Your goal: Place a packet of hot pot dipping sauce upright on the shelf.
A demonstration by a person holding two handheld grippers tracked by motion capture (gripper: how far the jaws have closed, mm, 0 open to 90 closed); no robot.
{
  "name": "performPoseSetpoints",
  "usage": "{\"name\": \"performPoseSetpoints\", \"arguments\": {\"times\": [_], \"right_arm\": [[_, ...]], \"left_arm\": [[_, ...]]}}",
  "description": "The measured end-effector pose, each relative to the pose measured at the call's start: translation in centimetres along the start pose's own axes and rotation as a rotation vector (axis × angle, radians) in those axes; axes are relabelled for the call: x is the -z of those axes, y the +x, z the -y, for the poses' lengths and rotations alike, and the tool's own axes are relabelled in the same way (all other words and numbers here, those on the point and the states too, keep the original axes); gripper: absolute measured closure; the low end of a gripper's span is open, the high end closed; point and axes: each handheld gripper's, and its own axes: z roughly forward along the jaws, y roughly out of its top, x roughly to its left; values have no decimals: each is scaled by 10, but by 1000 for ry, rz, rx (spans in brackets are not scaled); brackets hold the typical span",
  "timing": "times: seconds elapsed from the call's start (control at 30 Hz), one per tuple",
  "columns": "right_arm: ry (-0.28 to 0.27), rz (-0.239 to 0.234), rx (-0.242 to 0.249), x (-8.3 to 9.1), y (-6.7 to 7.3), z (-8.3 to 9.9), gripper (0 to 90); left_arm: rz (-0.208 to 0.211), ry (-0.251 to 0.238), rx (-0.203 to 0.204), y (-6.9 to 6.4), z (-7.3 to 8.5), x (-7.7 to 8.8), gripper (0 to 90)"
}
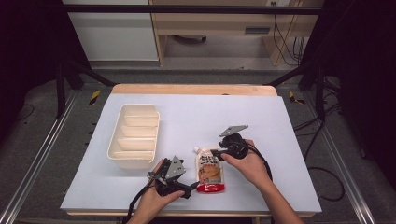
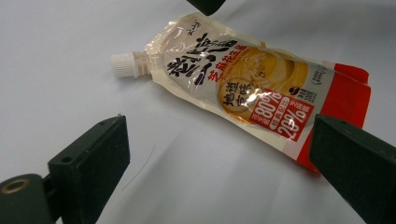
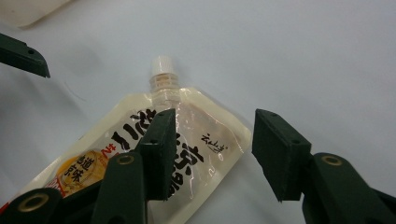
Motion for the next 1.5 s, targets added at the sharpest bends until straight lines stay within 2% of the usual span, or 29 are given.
{"name": "performPoseSetpoints", "arguments": {"times": [0.37,0.9,1.5], "right_arm": [[34,-16,-29,-16,-2,3,463],[44,-31,-40,-20,-3,4,408],[48,-36,-43,-24,-3,6,411]], "left_arm": [[0,8,0,0,1,-1,52],[1,13,1,0,1,-2,52],[-19,-2,17,5,1,2,52]]}}
